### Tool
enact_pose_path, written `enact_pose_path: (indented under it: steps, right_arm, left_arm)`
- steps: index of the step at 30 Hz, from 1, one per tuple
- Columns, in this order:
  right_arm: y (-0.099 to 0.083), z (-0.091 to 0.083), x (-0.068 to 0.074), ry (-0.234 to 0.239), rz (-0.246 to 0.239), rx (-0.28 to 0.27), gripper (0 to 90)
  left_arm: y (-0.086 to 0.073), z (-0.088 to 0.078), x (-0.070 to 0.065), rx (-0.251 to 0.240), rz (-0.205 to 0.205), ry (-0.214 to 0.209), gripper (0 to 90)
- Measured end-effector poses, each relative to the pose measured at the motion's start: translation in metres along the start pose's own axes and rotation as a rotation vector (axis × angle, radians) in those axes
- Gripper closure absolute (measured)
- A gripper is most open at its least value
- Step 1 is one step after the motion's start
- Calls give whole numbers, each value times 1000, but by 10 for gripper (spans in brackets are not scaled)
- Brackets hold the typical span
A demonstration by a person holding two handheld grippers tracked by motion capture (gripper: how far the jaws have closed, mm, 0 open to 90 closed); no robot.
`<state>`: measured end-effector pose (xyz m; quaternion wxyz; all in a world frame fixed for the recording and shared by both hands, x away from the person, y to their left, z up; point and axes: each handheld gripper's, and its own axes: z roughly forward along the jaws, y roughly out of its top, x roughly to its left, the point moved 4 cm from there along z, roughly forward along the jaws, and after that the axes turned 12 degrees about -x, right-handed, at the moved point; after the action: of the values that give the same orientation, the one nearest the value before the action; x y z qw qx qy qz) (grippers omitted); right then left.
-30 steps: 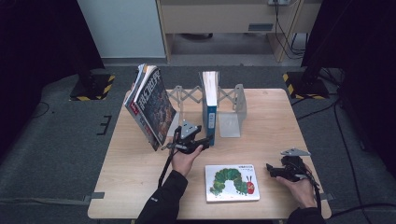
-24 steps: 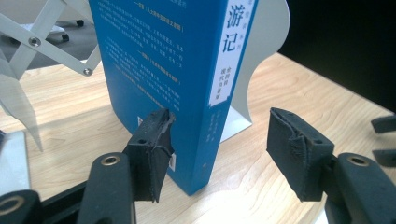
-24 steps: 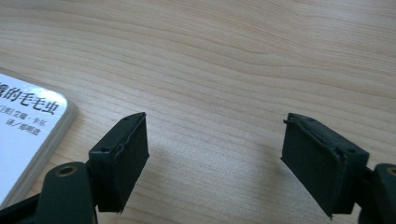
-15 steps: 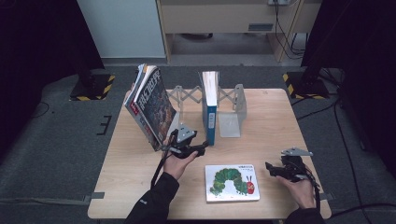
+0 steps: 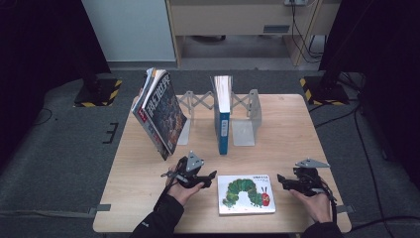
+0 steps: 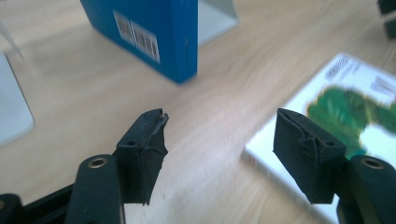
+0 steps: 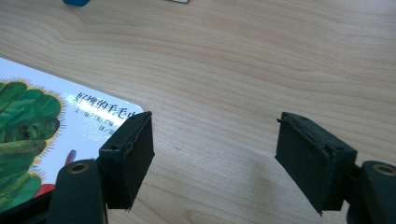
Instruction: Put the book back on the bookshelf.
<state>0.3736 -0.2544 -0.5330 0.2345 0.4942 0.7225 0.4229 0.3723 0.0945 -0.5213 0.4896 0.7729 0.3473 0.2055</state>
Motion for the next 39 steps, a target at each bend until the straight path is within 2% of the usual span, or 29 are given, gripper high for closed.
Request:
enact_pose_path:
  steps: [4, 8, 10, 16, 19, 24, 33, 34, 35, 37, 39]
  right_arm:
    - [-1, 1, 3, 15, -7, 5, 296]
    - [-2, 1, 10, 40, -10, 11, 306]
    - [-3, 3, 14, 54, -14, 22, 310]
    - [-4, 6, 25, 88, -20, 30, 343]
    - [-4, 8, 31, 107, -23, 33, 360]
    - [-6, 10, 38, 139, -36, 54, 373]
    - [-10, 11, 43, 169, -22, 60, 370]
    - [-10, 11, 45, 173, -4, 67, 370]
    - [-11, 11, 45, 176, -14, 62, 370]
    - [-12, 11, 47, 184, 0, 65, 370]
    - [-12, 10, 47, 189, 7, 67, 377]
  left_arm:
    - [-19, -4, 3, 41, -8, 13, 308]
    - [-26, -7, 8, 56, -13, 27, 294]
    - [-28, -6, 10, 50, -32, 24, 286]
    - [-39, -1, 13, 90, -23, 33, 259]
    - [-41, 3, 10, 101, -17, 23, 247]
    - [-43, 7, 5, 93, 21, 15, 194]
    - [-43, 9, 2, 109, 30, -10, 108]
    - [-43, 9, 2, 114, 32, -13, 91]
    - [-44, 10, 1, 121, 33, -13, 64]
    - [-44, 11, 1, 136, 38, -22, 13]
    - [-44, 11, 1, 140, 32, -21, 0]
